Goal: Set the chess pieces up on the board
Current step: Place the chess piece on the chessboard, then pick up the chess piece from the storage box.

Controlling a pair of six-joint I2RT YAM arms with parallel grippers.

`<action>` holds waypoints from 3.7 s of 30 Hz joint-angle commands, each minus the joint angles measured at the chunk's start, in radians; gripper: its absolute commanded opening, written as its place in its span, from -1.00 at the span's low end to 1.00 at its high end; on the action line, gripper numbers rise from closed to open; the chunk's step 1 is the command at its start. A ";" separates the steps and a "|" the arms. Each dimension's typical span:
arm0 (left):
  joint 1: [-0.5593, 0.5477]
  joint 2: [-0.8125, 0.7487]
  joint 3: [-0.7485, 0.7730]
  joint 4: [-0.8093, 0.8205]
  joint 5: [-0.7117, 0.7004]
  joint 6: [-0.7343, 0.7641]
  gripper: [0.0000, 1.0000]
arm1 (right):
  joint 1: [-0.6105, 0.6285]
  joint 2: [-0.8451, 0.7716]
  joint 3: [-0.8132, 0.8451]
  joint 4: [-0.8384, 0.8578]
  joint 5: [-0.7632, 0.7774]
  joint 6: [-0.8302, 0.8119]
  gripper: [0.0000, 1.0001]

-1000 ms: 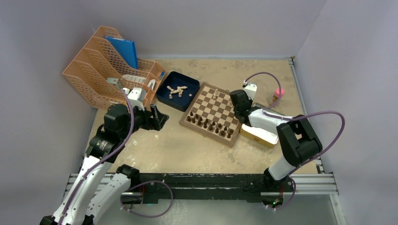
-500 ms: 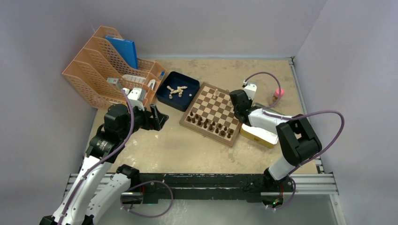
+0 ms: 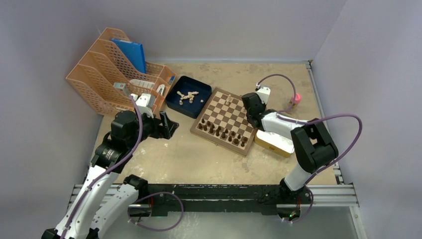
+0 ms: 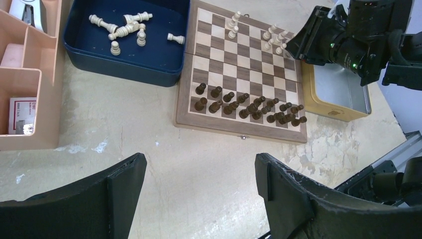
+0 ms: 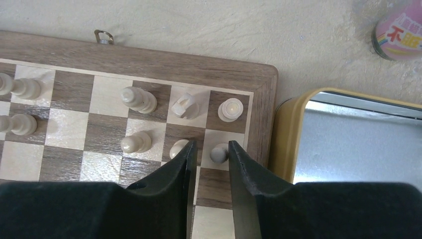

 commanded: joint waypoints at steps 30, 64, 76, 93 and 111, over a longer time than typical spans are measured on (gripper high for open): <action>-0.025 0.065 0.006 0.025 -0.014 0.013 0.61 | 0.072 -0.198 0.251 0.061 -0.360 -0.127 -0.28; -0.025 0.053 0.008 0.027 -0.024 0.018 0.60 | 0.253 0.615 1.098 -0.085 -0.496 -0.444 -0.28; -0.025 0.040 0.009 0.022 -0.029 0.016 0.60 | 0.252 0.731 1.190 -0.142 -0.377 -0.196 -0.25; -0.026 0.038 0.009 0.019 -0.044 0.013 0.60 | 0.251 0.814 1.233 -0.068 -0.442 -0.398 -0.10; -0.026 0.044 0.011 0.005 -0.082 0.009 0.60 | 0.252 0.894 1.282 -0.156 -0.510 -0.578 -0.19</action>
